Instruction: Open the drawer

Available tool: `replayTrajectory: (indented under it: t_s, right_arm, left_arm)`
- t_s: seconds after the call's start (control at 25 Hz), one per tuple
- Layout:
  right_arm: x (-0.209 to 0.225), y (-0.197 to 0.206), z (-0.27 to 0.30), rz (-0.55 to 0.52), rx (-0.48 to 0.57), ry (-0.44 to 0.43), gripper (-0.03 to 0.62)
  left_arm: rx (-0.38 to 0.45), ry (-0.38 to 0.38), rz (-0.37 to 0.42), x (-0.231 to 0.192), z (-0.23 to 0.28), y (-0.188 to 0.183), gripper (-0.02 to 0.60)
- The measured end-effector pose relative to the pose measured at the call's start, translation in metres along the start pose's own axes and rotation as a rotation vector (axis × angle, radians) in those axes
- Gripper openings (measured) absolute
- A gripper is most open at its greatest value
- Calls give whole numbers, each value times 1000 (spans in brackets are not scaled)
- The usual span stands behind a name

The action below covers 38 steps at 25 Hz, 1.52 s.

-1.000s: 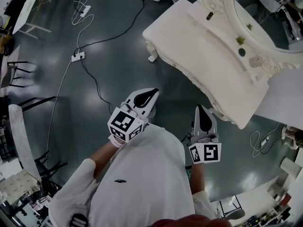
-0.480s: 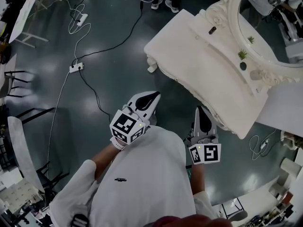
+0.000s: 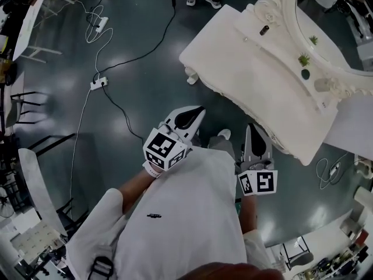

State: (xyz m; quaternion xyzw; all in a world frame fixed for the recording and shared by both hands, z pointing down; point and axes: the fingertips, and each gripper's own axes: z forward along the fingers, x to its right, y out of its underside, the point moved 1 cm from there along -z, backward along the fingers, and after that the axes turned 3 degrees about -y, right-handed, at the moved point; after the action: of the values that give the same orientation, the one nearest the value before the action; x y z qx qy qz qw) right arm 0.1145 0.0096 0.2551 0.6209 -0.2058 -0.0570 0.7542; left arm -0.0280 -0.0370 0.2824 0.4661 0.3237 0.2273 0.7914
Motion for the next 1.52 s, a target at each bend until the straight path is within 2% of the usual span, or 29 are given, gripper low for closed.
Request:
replayTrajectory:
  t_s: [0.24,0.48,1.0,1.32,1.52]
  right_arm:
    - [7,1,3,-18,-1,-21,11]
    - [19,5,2,-9,4,5,11]
    - [42,26,14,-8,-32,19,11]
    - [45,48,26,-8,-72,7,11]
    - [46,62,29,-25,-84,-2,11]
  left_arm:
    - [-10,-12,6,-1,10,0,9]
    - [-29,-22,10,-4,20,6,9]
    - [-69,-28,33,-7,50,35,11]
    - [-125,-40,11,-22,63,73,12]
    - [-141,-35,6,-25,70,94,41]
